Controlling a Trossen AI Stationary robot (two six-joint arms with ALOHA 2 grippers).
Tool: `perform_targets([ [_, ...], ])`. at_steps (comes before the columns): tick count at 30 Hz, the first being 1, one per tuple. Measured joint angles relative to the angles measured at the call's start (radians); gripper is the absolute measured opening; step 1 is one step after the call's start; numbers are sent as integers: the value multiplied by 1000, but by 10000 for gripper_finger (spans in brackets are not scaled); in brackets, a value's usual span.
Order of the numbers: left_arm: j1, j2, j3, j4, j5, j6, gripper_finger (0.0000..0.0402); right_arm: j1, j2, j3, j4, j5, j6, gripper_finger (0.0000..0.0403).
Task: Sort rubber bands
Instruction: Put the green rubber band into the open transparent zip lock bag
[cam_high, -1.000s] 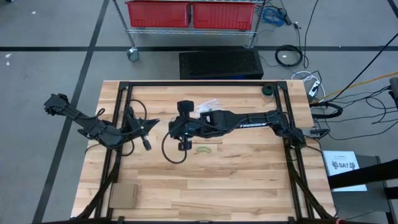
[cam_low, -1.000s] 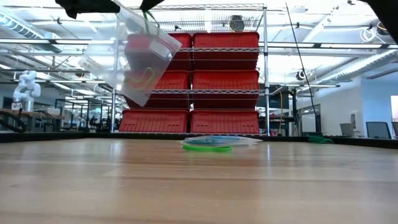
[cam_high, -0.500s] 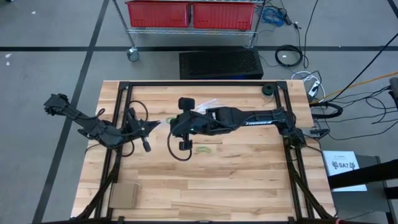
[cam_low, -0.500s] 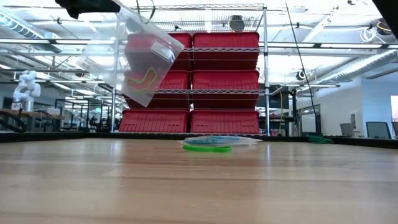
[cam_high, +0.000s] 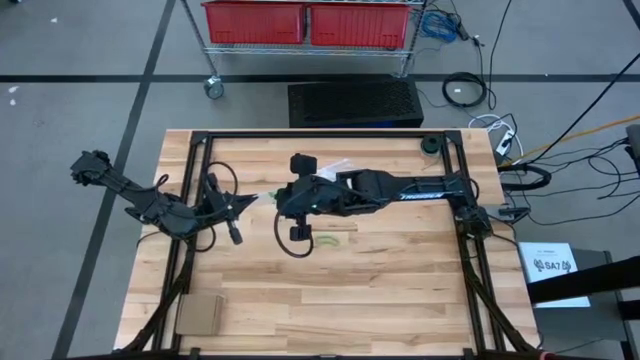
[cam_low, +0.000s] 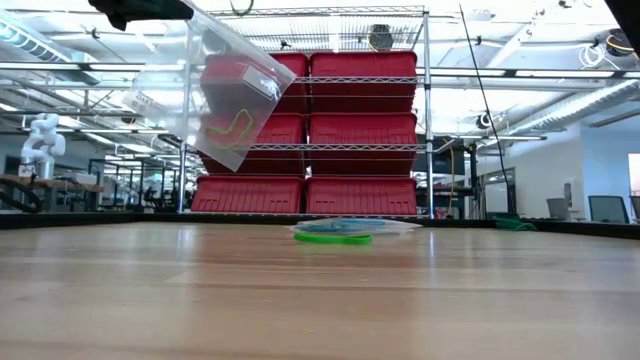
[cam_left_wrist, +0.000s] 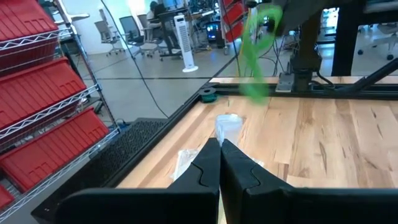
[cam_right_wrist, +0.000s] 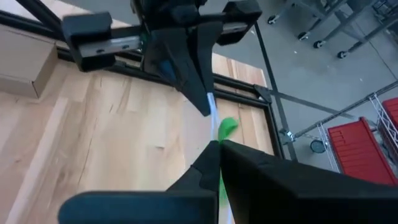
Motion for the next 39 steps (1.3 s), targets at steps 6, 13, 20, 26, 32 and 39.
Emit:
perform_targets([
  [6,0,0,0,0,0,0,0,-13,8,0,6,-31,4,0],
  [13,0,0,0,1,0,0,0,-21,20,0,-4,-26,4,0],
  [20,0,0,0,2,0,-1,0,-23,20,0,-4,-26,9,0],
  [26,-1,0,0,8,1,1,0,-34,35,-1,-33,-27,23,0],
  [32,-1,0,0,8,1,2,0,-34,45,-1,-41,-25,23,0],
  [39,-1,0,0,8,1,5,0,-44,45,-1,-82,-61,62,0],
])
